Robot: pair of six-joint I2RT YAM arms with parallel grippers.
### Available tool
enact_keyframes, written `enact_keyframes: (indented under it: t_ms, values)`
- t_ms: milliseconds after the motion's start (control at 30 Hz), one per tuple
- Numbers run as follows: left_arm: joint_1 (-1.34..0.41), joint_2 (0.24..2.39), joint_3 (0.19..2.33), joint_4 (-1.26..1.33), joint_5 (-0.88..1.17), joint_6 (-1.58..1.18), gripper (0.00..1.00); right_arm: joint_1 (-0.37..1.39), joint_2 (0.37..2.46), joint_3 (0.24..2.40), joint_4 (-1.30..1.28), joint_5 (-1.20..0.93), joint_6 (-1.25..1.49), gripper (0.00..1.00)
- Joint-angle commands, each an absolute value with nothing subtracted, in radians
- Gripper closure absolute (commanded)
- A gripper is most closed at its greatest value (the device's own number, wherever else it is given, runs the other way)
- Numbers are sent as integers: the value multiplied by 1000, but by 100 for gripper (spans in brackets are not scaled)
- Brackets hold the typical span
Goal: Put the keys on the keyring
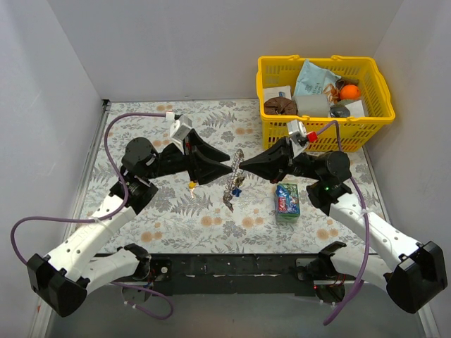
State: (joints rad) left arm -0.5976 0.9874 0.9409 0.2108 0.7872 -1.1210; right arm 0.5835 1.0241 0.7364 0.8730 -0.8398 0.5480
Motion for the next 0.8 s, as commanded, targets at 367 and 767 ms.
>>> enact_keyframes:
  t_ms: [367,767]
  values:
    - [-591,1043,943,299,876,-1164,62,578,1000,741,988,-830,577,99]
    - [-592,1062,934,377,904,-1233,92,577,1008,732,989,-838,584,99]
